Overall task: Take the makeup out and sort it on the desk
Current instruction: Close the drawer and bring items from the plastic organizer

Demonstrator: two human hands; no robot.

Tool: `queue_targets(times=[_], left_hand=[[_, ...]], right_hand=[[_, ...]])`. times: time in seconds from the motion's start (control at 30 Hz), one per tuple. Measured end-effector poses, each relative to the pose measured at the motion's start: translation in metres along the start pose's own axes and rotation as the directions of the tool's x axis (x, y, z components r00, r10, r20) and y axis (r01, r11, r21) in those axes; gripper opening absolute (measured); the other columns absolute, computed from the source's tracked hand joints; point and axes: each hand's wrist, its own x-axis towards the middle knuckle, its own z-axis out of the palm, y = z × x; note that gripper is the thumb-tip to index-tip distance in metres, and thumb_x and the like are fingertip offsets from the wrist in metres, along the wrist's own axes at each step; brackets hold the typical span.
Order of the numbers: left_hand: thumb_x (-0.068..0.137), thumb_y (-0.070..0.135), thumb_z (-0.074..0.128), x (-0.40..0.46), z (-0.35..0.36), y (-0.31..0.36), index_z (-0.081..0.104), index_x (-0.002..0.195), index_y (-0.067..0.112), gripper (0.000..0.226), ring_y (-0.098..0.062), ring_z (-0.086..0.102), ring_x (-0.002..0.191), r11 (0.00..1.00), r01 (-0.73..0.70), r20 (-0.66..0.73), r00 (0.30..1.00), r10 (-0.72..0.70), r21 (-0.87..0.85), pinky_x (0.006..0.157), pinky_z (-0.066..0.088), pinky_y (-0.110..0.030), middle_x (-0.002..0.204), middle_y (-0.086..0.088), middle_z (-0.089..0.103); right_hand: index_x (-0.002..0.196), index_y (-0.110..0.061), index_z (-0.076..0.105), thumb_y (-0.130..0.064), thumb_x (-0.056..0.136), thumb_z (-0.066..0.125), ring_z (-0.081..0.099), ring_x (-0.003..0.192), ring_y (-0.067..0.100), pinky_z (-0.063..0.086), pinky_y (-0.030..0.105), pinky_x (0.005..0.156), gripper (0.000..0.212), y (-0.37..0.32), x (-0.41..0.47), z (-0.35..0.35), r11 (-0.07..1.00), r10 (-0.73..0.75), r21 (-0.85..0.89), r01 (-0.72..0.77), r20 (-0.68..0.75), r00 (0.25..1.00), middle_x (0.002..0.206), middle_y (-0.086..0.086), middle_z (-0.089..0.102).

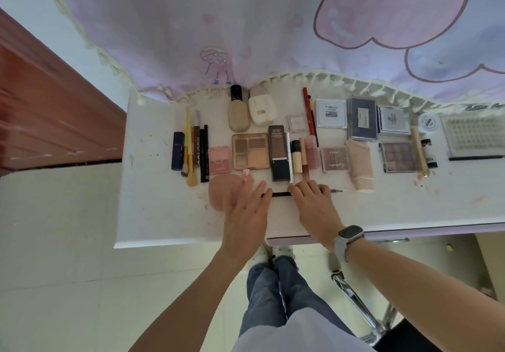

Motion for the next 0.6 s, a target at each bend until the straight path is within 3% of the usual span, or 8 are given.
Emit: queue_targets(times=[0.1,0.17,0.27,0.37,0.5,0.6], left_hand=[[0.067,0.016,0.078,-0.001,0.007,0.007,0.064,0.115,0.013,0.05,-0.023,0.053,0.119,0.984,-0.119,0.006,0.993,0.12,0.131,0.092,0.042,-0.056,0.123,-0.003,0.062],[0.064,0.017,0.08,0.0,0.011,0.006,0.064,0.114,0.012,0.053,-0.022,0.057,0.115,0.982,-0.122,0.004,0.992,0.123,0.146,0.09,0.043,-0.053,0.121,-0.003,0.063],[0.062,0.015,0.08,0.003,0.015,0.002,0.064,0.114,0.011,0.054,-0.023,0.059,0.11,0.979,-0.127,-0.005,0.992,0.13,0.161,0.085,0.047,-0.047,0.119,-0.005,0.064],[0.061,0.009,0.076,0.006,0.014,0.002,0.065,0.112,0.012,0.052,-0.025,0.062,0.101,0.982,-0.105,-0.031,0.993,0.111,0.156,0.077,0.049,-0.041,0.113,-0.007,0.065],[0.056,0.002,0.075,0.011,0.01,0.006,0.066,0.11,0.013,0.056,-0.023,0.062,0.088,0.989,-0.062,-0.042,0.997,0.068,0.135,0.067,0.047,-0.036,0.098,-0.005,0.065],[0.052,-0.001,0.078,0.017,0.007,0.008,0.069,0.102,0.014,0.053,-0.023,0.062,0.08,0.995,-0.026,-0.055,0.998,0.032,0.095,0.062,0.045,-0.033,0.089,-0.004,0.065]], right_hand=[[0.096,-0.006,0.065,0.01,0.051,0.071,0.063,0.087,0.03,0.049,0.041,0.075,0.048,0.003,-0.003,-0.006,0.997,-0.076,-0.015,0.075,-0.085,0.993,0.094,0.01,0.065],[0.096,-0.007,0.066,0.009,0.05,0.071,0.064,0.087,0.029,0.05,0.042,0.079,0.049,0.005,-0.006,-0.009,0.994,-0.106,0.014,0.109,-0.122,0.987,0.095,0.009,0.067],[0.105,-0.005,0.062,0.004,0.068,0.071,0.065,0.081,0.029,0.052,0.039,0.072,0.039,0.014,-0.015,-0.012,0.988,-0.053,0.133,0.077,-0.177,0.983,0.101,0.01,0.067],[0.109,-0.003,0.055,-0.006,0.087,0.058,0.063,0.07,0.027,0.05,0.035,0.061,0.022,0.029,-0.023,-0.016,0.96,0.091,0.279,-0.031,-0.204,0.975,0.097,0.011,0.065],[0.124,-0.004,0.046,0.002,0.09,0.045,0.056,0.093,0.025,0.039,0.023,0.072,0.034,0.049,-0.025,-0.013,0.799,0.396,0.524,-0.295,-0.091,0.914,0.114,0.013,0.051],[0.134,-0.004,0.039,0.01,0.083,0.043,0.051,0.101,0.028,0.046,0.028,0.081,0.053,0.049,-0.034,-0.01,0.826,0.368,0.455,-0.334,0.013,0.93,0.123,0.016,0.038]])
